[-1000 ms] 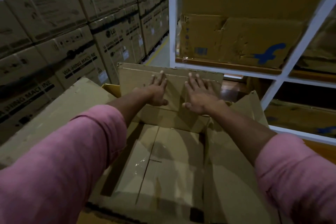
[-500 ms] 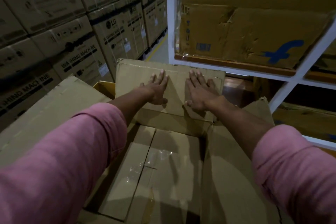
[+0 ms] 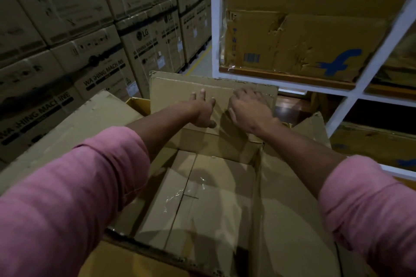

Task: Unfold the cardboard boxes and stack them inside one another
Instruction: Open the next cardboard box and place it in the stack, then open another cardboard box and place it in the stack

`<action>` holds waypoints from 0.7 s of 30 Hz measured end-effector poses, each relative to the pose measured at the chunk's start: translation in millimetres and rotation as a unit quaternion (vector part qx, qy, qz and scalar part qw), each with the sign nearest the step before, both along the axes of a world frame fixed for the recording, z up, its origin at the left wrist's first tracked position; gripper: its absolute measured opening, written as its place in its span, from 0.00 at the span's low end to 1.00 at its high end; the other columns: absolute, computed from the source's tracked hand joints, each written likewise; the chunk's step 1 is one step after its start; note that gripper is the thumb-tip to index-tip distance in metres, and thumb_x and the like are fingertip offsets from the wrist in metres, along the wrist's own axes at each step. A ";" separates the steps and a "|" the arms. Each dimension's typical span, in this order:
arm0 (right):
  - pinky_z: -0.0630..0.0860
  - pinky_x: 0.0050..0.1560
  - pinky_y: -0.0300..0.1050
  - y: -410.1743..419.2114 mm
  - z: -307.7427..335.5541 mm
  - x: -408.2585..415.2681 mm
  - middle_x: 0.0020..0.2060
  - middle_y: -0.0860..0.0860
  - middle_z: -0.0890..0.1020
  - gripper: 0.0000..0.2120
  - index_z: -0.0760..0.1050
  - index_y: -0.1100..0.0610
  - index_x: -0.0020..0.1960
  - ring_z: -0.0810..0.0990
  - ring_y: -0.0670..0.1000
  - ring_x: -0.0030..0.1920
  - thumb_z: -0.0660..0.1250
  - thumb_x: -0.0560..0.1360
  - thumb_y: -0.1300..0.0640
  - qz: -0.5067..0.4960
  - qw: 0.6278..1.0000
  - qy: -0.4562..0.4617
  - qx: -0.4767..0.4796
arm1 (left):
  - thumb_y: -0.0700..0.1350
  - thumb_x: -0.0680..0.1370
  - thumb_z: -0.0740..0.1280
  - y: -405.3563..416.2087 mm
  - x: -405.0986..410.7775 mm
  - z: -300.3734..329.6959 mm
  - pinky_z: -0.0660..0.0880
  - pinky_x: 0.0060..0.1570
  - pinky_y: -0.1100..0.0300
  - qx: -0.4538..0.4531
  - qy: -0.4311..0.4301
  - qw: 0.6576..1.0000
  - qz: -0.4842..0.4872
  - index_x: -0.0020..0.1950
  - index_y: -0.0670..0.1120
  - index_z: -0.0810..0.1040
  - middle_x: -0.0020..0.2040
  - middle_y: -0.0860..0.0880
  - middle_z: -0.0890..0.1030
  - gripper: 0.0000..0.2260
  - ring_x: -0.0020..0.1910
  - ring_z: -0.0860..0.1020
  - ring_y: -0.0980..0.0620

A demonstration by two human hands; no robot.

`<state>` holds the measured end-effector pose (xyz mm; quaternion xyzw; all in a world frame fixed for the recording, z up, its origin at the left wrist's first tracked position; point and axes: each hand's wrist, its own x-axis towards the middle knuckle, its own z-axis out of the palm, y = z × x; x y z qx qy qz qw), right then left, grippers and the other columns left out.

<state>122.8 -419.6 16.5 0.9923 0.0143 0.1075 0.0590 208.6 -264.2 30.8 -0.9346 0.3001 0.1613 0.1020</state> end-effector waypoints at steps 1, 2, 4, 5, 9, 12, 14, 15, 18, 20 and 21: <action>0.69 0.70 0.60 4.1 6.1 -5.0 0.67 0.59 0.76 0.17 0.75 0.58 0.66 0.71 0.60 0.70 0.63 0.81 0.49 0.004 1.000 0.007 -0.005 | 0.60 0.82 0.64 2.7 -7.9 6.2 0.53 0.78 0.35 0.001 -0.005 1.000 -0.007 0.84 0.48 0.41 0.83 0.40 0.37 0.42 0.81 0.42 0.33; 0.70 0.69 0.60 7.9 12.1 -9.1 0.65 0.59 0.77 0.17 0.75 0.57 0.65 0.72 0.59 0.69 0.62 0.82 0.48 0.006 1.000 0.017 -0.009 | 0.60 0.82 0.64 4.8 -14.5 12.1 0.54 0.78 0.35 -0.002 -0.010 1.000 -0.015 0.84 0.48 0.42 0.83 0.40 0.39 0.41 0.81 0.43 0.34; 0.70 0.70 0.60 16.8 23.5 -21.5 0.66 0.58 0.78 0.19 0.73 0.56 0.67 0.73 0.59 0.68 0.61 0.82 0.47 0.003 0.999 0.036 -0.013 | 0.61 0.82 0.63 11.0 -33.2 23.8 0.55 0.77 0.34 -0.012 -0.029 0.999 -0.031 0.84 0.48 0.45 0.84 0.41 0.42 0.40 0.82 0.45 0.35; 0.69 0.70 0.60 21.4 28.6 -29.8 0.67 0.58 0.77 0.20 0.72 0.56 0.69 0.73 0.59 0.69 0.60 0.82 0.46 -0.001 0.999 0.039 -0.011 | 0.61 0.82 0.63 14.9 -44.4 28.8 0.54 0.77 0.33 -0.021 -0.045 0.998 -0.038 0.84 0.48 0.47 0.84 0.42 0.43 0.39 0.82 0.45 0.35; 0.65 0.72 0.60 35.6 41.7 -76.1 0.72 0.58 0.73 0.24 0.69 0.56 0.72 0.68 0.60 0.73 0.61 0.81 0.43 -0.037 0.999 0.009 0.028 | 0.61 0.82 0.62 27.9 -93.4 41.0 0.49 0.76 0.29 -0.087 -0.105 0.989 -0.062 0.83 0.47 0.53 0.84 0.43 0.43 0.35 0.82 0.41 0.36; 0.58 0.75 0.63 42.3 44.4 -118.7 0.76 0.57 0.67 0.29 0.65 0.54 0.76 0.61 0.60 0.78 0.61 0.80 0.40 -0.061 0.997 -0.024 0.041 | 0.60 0.81 0.63 35.5 -131.5 37.5 0.47 0.75 0.29 -0.142 -0.144 0.976 -0.081 0.82 0.47 0.54 0.84 0.43 0.41 0.35 0.82 0.38 0.36; 0.54 0.77 0.65 45.5 45.8 -150.6 0.79 0.57 0.64 0.31 0.62 0.52 0.77 0.56 0.60 0.80 0.61 0.80 0.39 -0.082 0.994 -0.039 0.057 | 0.60 0.82 0.62 37.0 -158.8 32.5 0.45 0.75 0.29 -0.169 -0.151 0.969 -0.096 0.82 0.47 0.52 0.84 0.44 0.40 0.35 0.81 0.37 0.37; 0.52 0.77 0.66 46.4 45.8 -167.3 0.80 0.57 0.62 0.31 0.61 0.52 0.78 0.53 0.60 0.81 0.60 0.80 0.39 -0.095 0.993 -0.042 0.063 | 0.60 0.82 0.62 36.0 -172.4 29.5 0.45 0.75 0.29 -0.182 -0.152 0.966 -0.104 0.83 0.47 0.52 0.84 0.44 0.39 0.35 0.81 0.36 0.37; 0.49 0.77 0.68 44.7 45.6 -216.7 0.80 0.56 0.61 0.33 0.59 0.52 0.79 0.51 0.60 0.82 0.59 0.80 0.38 -0.133 0.987 -0.071 0.063 | 0.58 0.82 0.62 25.4 -212.0 24.5 0.45 0.76 0.29 -0.225 -0.151 0.954 -0.128 0.83 0.48 0.50 0.84 0.44 0.39 0.36 0.81 0.36 0.38; 0.49 0.77 0.69 41.4 48.7 -249.7 0.80 0.55 0.61 0.32 0.60 0.51 0.79 0.51 0.59 0.82 0.59 0.81 0.38 -0.164 0.978 -0.097 0.080 | 0.57 0.81 0.63 13.3 -240.3 25.3 0.45 0.76 0.30 -0.256 -0.140 0.945 -0.147 0.84 0.47 0.50 0.84 0.44 0.39 0.36 0.82 0.37 0.38; 0.49 0.77 0.70 38.6 50.4 -266.2 0.80 0.55 0.61 0.31 0.61 0.51 0.79 0.51 0.58 0.82 0.58 0.81 0.38 -0.178 0.974 -0.112 0.086 | 0.57 0.81 0.64 6.0 -254.8 25.9 0.45 0.76 0.30 -0.268 -0.135 0.941 -0.159 0.83 0.47 0.49 0.84 0.44 0.40 0.37 0.82 0.37 0.38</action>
